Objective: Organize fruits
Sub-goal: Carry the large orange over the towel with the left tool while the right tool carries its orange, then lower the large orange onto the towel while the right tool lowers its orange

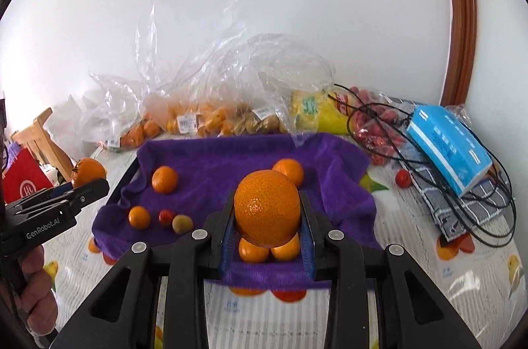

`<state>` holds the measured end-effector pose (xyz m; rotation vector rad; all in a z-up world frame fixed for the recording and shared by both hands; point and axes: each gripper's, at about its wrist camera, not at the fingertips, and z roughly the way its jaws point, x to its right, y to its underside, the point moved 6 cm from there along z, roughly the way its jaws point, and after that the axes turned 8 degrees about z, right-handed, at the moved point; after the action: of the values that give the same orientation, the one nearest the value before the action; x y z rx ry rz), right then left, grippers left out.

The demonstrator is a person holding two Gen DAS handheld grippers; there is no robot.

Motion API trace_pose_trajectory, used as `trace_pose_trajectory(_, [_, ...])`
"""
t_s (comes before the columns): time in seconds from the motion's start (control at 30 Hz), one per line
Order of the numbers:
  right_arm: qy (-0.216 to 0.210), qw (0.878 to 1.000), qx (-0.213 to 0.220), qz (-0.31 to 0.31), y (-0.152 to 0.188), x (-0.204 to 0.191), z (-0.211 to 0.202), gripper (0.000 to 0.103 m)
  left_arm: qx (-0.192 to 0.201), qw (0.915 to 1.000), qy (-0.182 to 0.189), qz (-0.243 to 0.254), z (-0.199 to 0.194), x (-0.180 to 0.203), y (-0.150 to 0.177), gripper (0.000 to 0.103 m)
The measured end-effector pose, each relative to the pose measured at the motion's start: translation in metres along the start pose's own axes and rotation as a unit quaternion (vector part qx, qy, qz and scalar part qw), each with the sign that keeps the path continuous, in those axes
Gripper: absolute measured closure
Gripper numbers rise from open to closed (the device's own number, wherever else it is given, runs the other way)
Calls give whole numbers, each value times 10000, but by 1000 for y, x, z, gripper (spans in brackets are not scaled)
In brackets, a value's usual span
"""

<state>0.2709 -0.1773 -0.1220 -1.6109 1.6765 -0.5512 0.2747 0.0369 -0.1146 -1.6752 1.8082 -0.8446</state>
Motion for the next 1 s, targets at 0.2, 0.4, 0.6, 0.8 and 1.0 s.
trace_pose_trajectory(0.2, [-90, 9999, 116, -9, -18, -2, 18, 70, -47, 9999, -109, -25, 24, -5, -7, 61])
trace_pose_trajectory(0.4, [-69, 9998, -165, 84, -2, 11, 44, 70, -86, 9997, -161, -162, 42, -15, 6, 61])
trace_pose_trajectory(0.6, [-95, 9995, -244, 161, 3, 16, 50, 70, -181, 9991, -155, -359, 49, -24, 12, 61])
trace_pose_trajectory(0.8, [-65, 9999, -112, 108, 1, 17, 46, 70, -223, 9987, -135, -446, 54, -27, 14, 61])
trace_pose_trajectory(1.0, [-2, 9999, 11, 122, -2, 21, 42, 70, -207, 9988, -138, -419, 54, -26, 14, 61])
